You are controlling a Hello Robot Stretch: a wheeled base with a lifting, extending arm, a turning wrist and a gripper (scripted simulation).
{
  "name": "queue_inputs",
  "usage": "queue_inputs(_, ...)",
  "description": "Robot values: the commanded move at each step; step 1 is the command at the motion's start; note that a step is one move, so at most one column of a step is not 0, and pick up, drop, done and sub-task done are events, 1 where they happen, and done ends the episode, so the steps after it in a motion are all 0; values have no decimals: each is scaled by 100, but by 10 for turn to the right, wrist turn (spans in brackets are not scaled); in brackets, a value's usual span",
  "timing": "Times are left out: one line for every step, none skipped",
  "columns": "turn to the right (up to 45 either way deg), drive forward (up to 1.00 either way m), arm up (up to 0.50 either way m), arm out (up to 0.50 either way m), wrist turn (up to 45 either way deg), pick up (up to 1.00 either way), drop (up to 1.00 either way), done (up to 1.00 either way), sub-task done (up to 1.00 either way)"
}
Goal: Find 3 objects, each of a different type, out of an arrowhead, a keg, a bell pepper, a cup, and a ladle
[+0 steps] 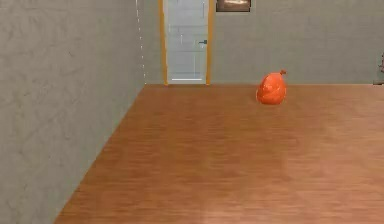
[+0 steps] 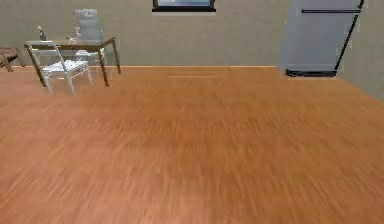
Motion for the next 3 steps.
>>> queue_inputs(-450, 0, 0, 0, 0, 0, 0, 0, 0)
queue_inputs(-450, 0, 0, 0, 0, 0, 0, 0, 0)
queue_inputs(0, 45, 0, 0, 0, 0, 0, 0, 0)
